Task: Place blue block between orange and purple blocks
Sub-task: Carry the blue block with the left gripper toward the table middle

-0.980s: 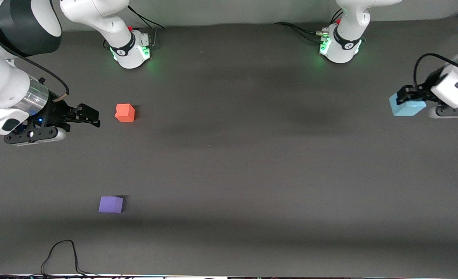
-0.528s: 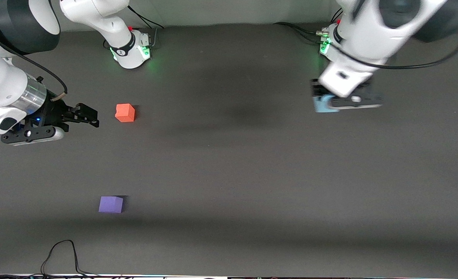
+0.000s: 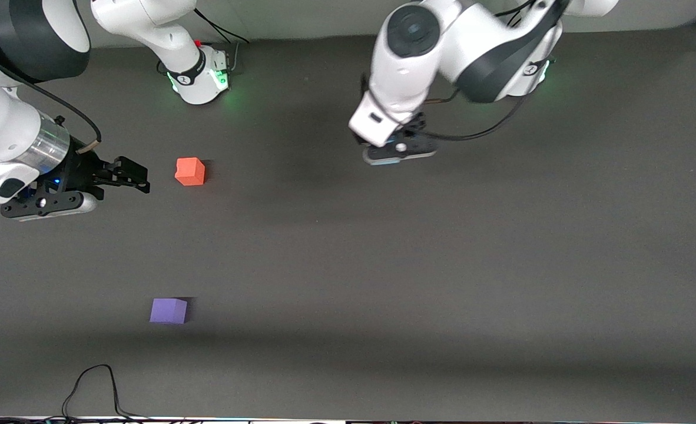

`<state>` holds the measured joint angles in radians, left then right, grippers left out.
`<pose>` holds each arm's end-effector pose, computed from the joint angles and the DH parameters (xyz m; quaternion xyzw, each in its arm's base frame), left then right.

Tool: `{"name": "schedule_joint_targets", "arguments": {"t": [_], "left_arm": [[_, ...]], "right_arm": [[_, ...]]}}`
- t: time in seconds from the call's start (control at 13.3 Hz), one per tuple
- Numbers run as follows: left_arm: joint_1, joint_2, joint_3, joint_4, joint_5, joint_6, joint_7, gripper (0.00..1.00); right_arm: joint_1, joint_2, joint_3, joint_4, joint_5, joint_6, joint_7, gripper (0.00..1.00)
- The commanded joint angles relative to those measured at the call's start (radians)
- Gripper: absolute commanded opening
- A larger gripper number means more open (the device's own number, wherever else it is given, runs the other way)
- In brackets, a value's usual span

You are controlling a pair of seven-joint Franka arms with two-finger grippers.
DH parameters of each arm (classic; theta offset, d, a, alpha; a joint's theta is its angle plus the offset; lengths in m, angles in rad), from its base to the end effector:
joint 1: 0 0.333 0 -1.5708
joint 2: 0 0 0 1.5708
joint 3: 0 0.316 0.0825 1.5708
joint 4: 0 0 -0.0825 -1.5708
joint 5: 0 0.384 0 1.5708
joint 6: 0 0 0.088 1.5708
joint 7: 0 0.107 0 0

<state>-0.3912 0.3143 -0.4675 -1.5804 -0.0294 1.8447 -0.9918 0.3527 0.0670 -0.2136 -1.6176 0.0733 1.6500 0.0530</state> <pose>0.4438 -0.4681 0.4723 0.9932 0.0796 -0.0722 0.0437 0.5712 0.0910 0.5722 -0.9986 -0.0396 0.0193 0.0277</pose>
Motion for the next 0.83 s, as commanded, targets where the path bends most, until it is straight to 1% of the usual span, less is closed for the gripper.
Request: {"name": "schedule_joint_targets", "arguments": {"t": [0.0, 0.23, 0.38, 0.45, 0.6, 0.75], "left_arm": [[-0.040, 0.129, 0.010, 0.046, 0.014, 0.079, -0.028, 0.32], [-0.043, 0.250, 0.012, 0.046, 0.034, 0.161, -0.021, 0.32], [-0.047, 0.313, 0.015, 0.046, 0.115, 0.182, -0.022, 0.32], [-0.044, 0.337, 0.018, 0.046, 0.152, 0.197, -0.022, 0.32], [-0.044, 0.374, 0.024, 0.048, 0.157, 0.234, -0.021, 0.32], [-0.049, 0.402, 0.030, 0.045, 0.170, 0.274, -0.024, 0.32]], "right_arm": [[0.000, 0.002, -0.006, 0.019, 0.006, -0.016, -0.012, 1.00], [0.000, 0.002, -0.006, 0.022, 0.006, -0.016, -0.010, 1.00], [0.005, 0.008, 0.000, 0.025, 0.008, -0.007, 0.005, 1.00], [0.008, 0.013, 0.005, 0.034, 0.023, -0.004, 0.005, 1.00], [0.008, 0.020, 0.006, 0.041, 0.051, -0.004, 0.004, 1.00], [0.009, 0.030, 0.008, 0.048, 0.051, -0.002, 0.004, 1.00]]}}
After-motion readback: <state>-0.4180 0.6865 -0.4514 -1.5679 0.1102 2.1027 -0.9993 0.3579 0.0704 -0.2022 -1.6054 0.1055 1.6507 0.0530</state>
